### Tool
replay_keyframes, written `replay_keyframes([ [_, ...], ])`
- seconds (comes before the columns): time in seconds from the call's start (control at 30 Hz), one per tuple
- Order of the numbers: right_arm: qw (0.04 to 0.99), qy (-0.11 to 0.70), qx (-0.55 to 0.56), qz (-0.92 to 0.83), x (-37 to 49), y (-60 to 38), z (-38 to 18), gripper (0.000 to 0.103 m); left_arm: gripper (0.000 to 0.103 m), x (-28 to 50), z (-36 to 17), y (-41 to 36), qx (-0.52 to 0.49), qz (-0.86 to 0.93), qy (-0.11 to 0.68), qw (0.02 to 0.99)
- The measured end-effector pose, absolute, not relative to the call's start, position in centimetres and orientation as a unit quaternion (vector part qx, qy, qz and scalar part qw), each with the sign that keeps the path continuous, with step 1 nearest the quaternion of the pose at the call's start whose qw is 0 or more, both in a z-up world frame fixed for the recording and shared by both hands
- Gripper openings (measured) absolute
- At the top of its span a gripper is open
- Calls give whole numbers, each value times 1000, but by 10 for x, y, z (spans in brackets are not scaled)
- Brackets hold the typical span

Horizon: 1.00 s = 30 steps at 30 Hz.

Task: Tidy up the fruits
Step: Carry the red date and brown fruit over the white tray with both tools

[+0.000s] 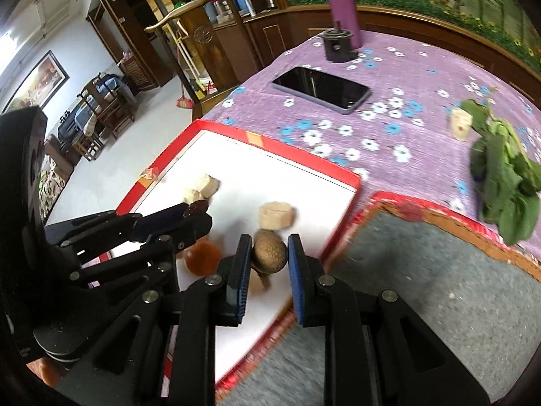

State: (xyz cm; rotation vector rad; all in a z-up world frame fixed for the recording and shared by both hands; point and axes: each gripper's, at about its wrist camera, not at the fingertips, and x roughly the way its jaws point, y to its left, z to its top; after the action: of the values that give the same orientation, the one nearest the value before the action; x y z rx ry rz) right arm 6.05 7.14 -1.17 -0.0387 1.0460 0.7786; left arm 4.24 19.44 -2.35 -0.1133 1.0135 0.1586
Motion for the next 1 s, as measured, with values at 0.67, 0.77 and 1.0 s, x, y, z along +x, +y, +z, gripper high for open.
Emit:
replay_keyframes([
  [0.67,776,511,-50,366,79,150,-29,24,15,53,-44,257,-87,119,503,852],
  [0.77,776,512,-51,365,82,156,-31,24,15,56,-45,264,-92,123,504,850],
  [1.0,778,515,-53,356,93,162,-34,24,15,64,-48,273,-96,127,505,849],
])
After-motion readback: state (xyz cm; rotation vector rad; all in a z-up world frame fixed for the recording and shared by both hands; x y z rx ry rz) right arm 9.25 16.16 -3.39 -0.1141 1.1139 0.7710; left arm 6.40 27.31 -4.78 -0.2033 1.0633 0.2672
